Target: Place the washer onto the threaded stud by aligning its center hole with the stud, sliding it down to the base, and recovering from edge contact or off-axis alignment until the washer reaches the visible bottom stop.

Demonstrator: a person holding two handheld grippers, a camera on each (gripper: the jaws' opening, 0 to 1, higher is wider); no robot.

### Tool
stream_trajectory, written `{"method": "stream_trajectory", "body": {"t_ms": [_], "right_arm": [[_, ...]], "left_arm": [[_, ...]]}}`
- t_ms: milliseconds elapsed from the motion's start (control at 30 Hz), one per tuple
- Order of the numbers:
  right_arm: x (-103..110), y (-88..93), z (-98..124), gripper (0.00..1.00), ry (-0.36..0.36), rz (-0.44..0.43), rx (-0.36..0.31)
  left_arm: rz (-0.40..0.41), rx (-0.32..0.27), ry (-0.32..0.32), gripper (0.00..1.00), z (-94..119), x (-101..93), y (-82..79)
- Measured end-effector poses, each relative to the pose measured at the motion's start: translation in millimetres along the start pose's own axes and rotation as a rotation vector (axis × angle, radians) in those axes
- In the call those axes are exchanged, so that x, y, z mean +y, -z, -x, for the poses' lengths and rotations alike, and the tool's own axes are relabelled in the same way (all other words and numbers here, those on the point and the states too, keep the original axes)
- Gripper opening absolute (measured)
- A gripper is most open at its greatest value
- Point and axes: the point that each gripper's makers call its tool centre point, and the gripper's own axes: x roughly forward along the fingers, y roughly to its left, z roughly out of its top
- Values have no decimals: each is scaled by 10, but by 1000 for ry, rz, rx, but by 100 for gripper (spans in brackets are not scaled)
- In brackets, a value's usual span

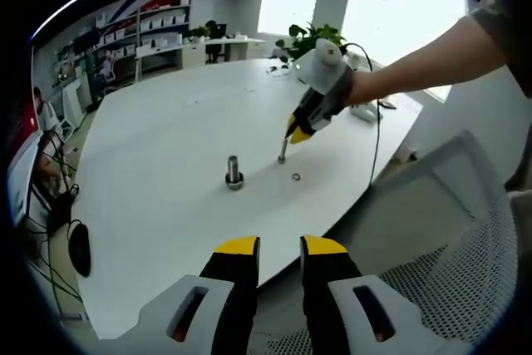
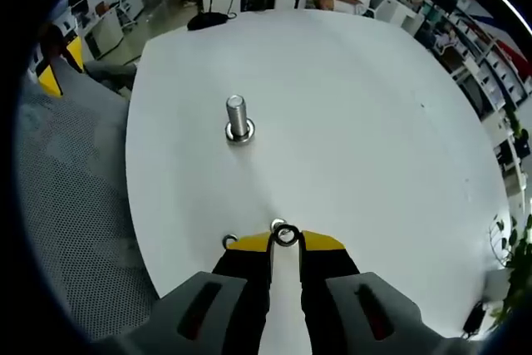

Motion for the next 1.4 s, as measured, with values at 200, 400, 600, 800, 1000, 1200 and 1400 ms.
{"method": "stream_trajectory", "body": {"t_ms": [200,400,600,800,1000,1200,1400], "right_arm": [[5,-12,-45,14,-9,5,7],[9,8,-98,14,-20,10,23],[17,50,-201,14,-34,7,45],[43,139,-311,14,-46,11,75],[62,195,-386,14,-51,21,97],[72,204,-423,14,-51,7,95],[77,215,-432,14,-54,-7,93]], "left_arm": [[-5,5,6,17,-4,-11,6],[-4,6,5,17,-5,-12,9],[-7,10,9,16,-9,-20,17],[-3,13,8,16,-11,-16,25],[-1,13,9,16,-12,-17,27],[-1,16,8,16,-13,-16,31],[0,19,7,16,-14,-15,35]]}}
